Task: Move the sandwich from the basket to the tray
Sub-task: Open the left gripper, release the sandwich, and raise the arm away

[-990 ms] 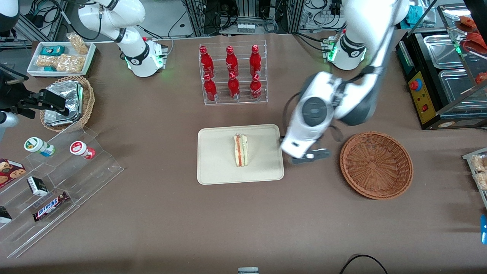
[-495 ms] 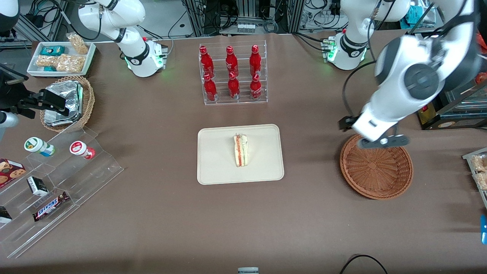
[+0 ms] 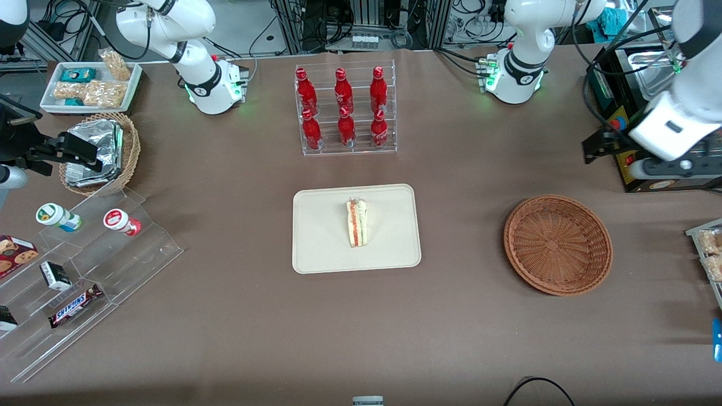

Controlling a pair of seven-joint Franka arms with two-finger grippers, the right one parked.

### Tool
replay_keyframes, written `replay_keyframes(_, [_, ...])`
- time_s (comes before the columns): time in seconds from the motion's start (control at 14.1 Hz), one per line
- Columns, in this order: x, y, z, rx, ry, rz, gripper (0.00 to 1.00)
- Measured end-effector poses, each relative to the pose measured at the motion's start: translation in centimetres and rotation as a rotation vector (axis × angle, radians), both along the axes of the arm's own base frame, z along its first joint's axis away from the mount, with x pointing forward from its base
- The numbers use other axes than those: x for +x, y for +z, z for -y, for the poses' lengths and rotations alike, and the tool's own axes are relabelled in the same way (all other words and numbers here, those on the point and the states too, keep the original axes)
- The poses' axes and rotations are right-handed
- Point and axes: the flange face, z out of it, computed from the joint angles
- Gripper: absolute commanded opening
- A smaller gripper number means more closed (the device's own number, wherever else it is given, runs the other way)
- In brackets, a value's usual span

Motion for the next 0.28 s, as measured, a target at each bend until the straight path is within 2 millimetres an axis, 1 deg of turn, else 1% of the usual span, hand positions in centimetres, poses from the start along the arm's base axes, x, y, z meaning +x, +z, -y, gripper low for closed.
replay_keyframes(0.14, [0.2,1.1,-1.9,-0.001,0.032,0.025,1.0])
replay_keyframes(0.28, [0.4,2.1,-3.0,-0.002,0.05,0.048,1.0])
